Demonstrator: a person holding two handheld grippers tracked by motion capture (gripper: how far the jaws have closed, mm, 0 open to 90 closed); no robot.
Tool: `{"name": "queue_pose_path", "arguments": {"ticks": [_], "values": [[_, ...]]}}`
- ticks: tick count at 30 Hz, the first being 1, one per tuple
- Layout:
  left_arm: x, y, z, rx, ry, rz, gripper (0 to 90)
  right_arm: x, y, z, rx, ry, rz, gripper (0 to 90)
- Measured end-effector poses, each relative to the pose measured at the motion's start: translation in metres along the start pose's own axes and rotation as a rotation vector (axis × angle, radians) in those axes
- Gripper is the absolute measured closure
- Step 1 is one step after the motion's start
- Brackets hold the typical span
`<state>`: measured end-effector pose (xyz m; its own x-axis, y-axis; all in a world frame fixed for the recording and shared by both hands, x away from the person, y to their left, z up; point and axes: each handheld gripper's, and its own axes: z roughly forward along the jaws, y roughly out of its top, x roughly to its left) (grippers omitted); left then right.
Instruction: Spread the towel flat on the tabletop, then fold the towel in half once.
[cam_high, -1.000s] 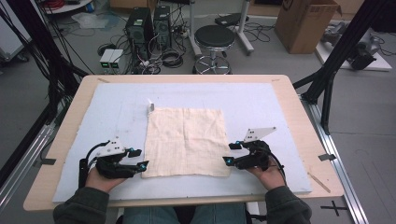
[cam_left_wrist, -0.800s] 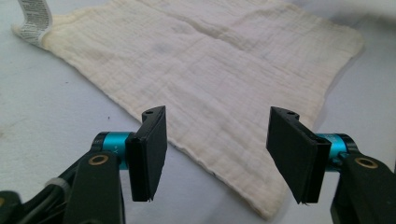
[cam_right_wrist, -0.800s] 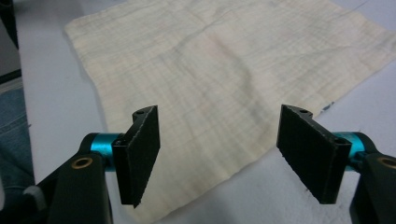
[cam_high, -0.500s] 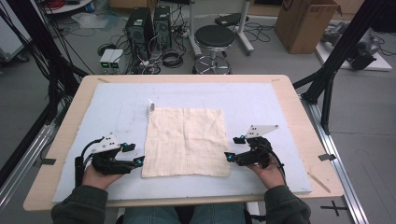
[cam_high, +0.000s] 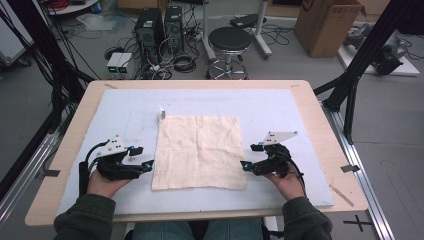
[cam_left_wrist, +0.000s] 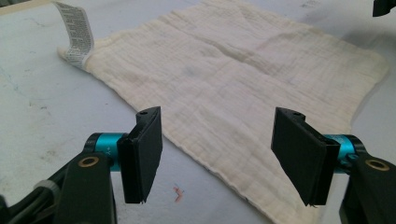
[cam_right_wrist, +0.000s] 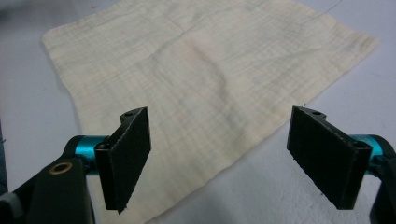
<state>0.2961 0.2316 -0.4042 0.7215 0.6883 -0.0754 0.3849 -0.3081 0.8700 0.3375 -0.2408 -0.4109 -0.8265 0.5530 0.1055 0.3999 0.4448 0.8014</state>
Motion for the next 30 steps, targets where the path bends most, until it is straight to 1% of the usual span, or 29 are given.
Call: {"name": "queue_pose_path", "arguments": {"ticks": [4,7,11,14,19,22,25,30], "values": [[0.0005,0.0015,0.0025,0.002,0.001,0.002,34.1,-0.0002,0.0022,0.0001,0.000,0.001,0.003,20.9],[0.0008,0.0019,0.0032,0.005,0.001,0.004,34.1,-0.0009,0.0034,0.0009,0.001,-0.001,-0.006,20.9],[0.0013,0.0023,0.0033,0.003,0.001,-0.002,34.1,-0.0007,0.0054,0.0007,-0.003,0.000,-0.003,20.9],[0.0015,0.0024,0.0039,0.002,0.001,-0.002,34.1,-0.0005,0.0067,0.0008,-0.008,-0.003,-0.014,20.9],[0.0028,0.0024,0.0047,0.004,-0.001,-0.003,34.1,-0.0007,0.0069,0.0031,0.005,-0.003,-0.016,20.9],[0.0025,0.0023,0.0051,0.007,-0.003,0.002,34.1,-0.0003,0.0072,0.0043,0.006,-0.004,-0.016,20.9],[0.0019,0.0023,0.0050,0.008,-0.002,0.008,34.2,-0.0005,0.0074,0.0049,0.005,-0.005,-0.026,20.9],[0.0007,0.0021,0.0056,0.007,-0.006,0.006,34.2,0.0001,0.0073,0.0038,0.003,-0.007,-0.022,20.9]]}}
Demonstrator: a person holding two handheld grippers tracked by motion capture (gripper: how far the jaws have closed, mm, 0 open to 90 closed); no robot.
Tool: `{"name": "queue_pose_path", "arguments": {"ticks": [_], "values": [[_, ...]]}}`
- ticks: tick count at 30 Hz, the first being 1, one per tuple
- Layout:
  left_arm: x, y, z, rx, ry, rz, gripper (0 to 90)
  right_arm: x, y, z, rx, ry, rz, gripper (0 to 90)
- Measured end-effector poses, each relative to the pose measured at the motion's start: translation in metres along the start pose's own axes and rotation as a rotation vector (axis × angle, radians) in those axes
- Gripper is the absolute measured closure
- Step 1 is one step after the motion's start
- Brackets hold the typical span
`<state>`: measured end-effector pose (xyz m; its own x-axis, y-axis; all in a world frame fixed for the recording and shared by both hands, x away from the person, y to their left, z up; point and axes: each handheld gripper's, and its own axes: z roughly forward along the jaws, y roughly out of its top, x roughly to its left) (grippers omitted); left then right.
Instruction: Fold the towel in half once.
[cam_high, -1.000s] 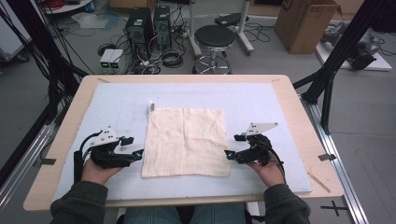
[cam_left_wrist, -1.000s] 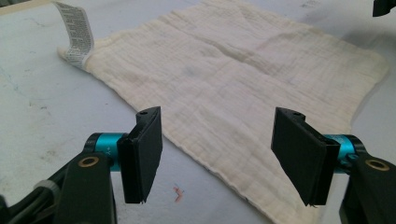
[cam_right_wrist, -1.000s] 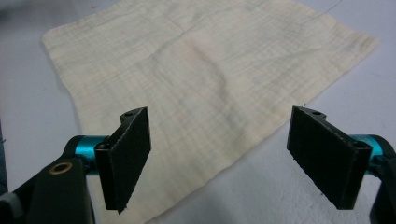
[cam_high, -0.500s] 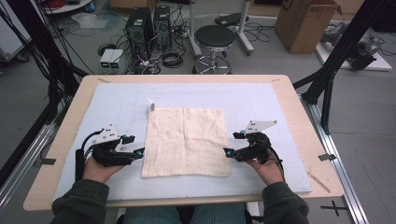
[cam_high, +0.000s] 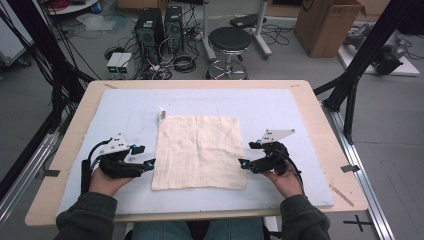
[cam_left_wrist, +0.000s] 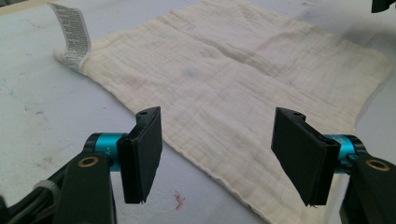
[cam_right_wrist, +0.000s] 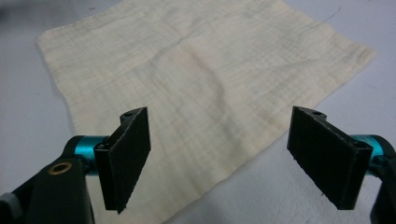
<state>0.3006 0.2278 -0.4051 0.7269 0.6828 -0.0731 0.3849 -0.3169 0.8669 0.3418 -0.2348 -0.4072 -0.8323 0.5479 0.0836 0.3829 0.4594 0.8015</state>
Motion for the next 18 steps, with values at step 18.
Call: {"name": "queue_pose_path", "arguments": {"ticks": [18], "values": [[-0.0030,-0.0040,0.0008,0.017,0.003,0.023,33.0,0.0049,-0.0041,0.0022,-0.014,-0.017,0.005,20.1]]}}
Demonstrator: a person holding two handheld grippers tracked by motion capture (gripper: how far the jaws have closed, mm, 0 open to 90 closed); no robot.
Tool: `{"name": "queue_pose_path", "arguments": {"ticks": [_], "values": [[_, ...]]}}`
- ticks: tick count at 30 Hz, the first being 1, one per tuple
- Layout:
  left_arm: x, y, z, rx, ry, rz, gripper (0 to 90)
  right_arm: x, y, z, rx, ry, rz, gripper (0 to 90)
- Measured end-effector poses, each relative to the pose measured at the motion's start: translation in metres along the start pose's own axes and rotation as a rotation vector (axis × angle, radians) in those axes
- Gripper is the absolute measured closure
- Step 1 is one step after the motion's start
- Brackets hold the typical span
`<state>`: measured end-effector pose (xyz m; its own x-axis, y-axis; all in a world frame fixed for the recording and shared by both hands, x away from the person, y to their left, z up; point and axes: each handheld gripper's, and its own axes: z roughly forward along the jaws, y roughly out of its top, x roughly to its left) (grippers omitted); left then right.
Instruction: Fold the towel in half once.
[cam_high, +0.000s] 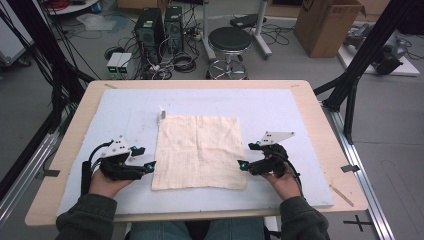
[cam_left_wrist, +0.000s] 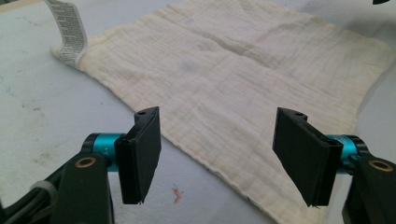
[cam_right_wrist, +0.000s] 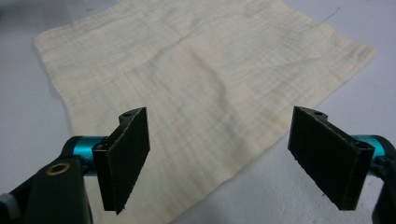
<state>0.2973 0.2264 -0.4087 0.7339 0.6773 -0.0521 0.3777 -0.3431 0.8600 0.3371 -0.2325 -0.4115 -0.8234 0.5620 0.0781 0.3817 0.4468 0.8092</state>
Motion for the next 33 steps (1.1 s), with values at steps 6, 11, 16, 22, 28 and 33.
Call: {"name": "queue_pose_path", "arguments": {"ticks": [6,11,16,22,28,33], "values": [[0.000,0.000,0.001,0.008,0.007,0.001,33.0,-0.001,-0.005,0.001,-0.005,-0.011,0.000,18.9],[0.001,-0.001,0.001,0.012,0.009,-0.007,33.3,-0.001,-0.006,0.002,-0.001,-0.010,0.004,18.1],[0.003,0.001,0.005,0.015,-0.001,-0.017,33.7,-0.004,-0.006,0.001,-0.004,-0.014,0.013,18.0],[0.007,0.008,0.005,0.019,-0.025,-0.037,37.2,-0.009,0.001,-0.001,0.007,-0.011,0.023,18.0],[0.015,0.020,0.009,0.004,-0.021,-0.036,38.7,-0.016,0.018,0.001,0.021,-0.003,0.008,18.0],[0.020,0.033,0.017,0.006,-0.030,-0.022,41.3,-0.027,0.033,0.007,0.034,0.003,0.016,17.9]]}}
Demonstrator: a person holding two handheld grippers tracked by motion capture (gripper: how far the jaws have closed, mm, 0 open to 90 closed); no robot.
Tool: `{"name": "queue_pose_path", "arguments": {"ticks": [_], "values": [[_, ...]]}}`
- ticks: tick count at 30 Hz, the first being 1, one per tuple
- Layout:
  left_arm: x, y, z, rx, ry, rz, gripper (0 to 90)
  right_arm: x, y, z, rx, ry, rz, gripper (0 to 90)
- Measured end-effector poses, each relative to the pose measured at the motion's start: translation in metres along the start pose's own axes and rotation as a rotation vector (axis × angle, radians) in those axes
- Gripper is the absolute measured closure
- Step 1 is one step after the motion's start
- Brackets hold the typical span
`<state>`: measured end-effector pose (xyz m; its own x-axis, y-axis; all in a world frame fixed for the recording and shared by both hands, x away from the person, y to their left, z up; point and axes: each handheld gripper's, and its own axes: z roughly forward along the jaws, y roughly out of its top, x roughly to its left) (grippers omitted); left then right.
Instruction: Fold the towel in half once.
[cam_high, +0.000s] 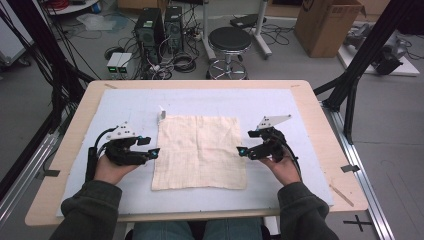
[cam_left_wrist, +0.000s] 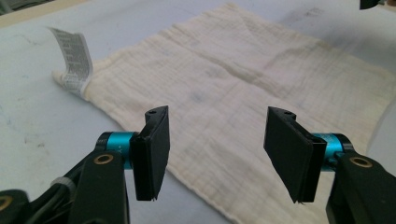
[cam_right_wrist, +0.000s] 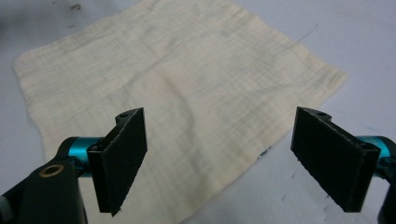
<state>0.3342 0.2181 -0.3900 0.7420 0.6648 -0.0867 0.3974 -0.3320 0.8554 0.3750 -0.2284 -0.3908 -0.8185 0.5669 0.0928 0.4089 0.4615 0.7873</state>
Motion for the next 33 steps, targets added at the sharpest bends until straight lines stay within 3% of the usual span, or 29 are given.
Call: {"name": "queue_pose_path", "arguments": {"ticks": [7,9,17,23,25,27,33], "values": [[0.022,0.017,0.012,0.015,-0.011,-0.040,42.3,-0.020,0.020,0.009,0.008,0.005,0.023,17.9],[0.030,0.022,0.014,0.035,-0.002,-0.047,42.3,-0.027,0.027,0.012,0.006,0.011,0.028,17.9],[0.054,0.042,0.021,0.013,0.033,-0.098,43.2,-0.051,0.045,0.019,0.007,-0.004,0.050,18.7],[0.067,0.063,0.033,0.044,0.082,-0.083,45.0,-0.069,0.059,0.019,0.007,-0.032,0.071,20.5],[0.070,0.067,0.038,0.030,0.073,-0.102,45.7,-0.074,0.065,0.019,-0.004,-0.042,0.067,24.0],[0.072,0.071,0.042,0.031,0.081,-0.095,46.0,-0.080,0.069,0.021,-0.009,-0.055,0.069,25.2],[0.083,0.067,0.056,0.038,0.109,-0.125,46.7,-0.092,0.074,0.040,0.040,-0.061,0.094,28.2]]}}
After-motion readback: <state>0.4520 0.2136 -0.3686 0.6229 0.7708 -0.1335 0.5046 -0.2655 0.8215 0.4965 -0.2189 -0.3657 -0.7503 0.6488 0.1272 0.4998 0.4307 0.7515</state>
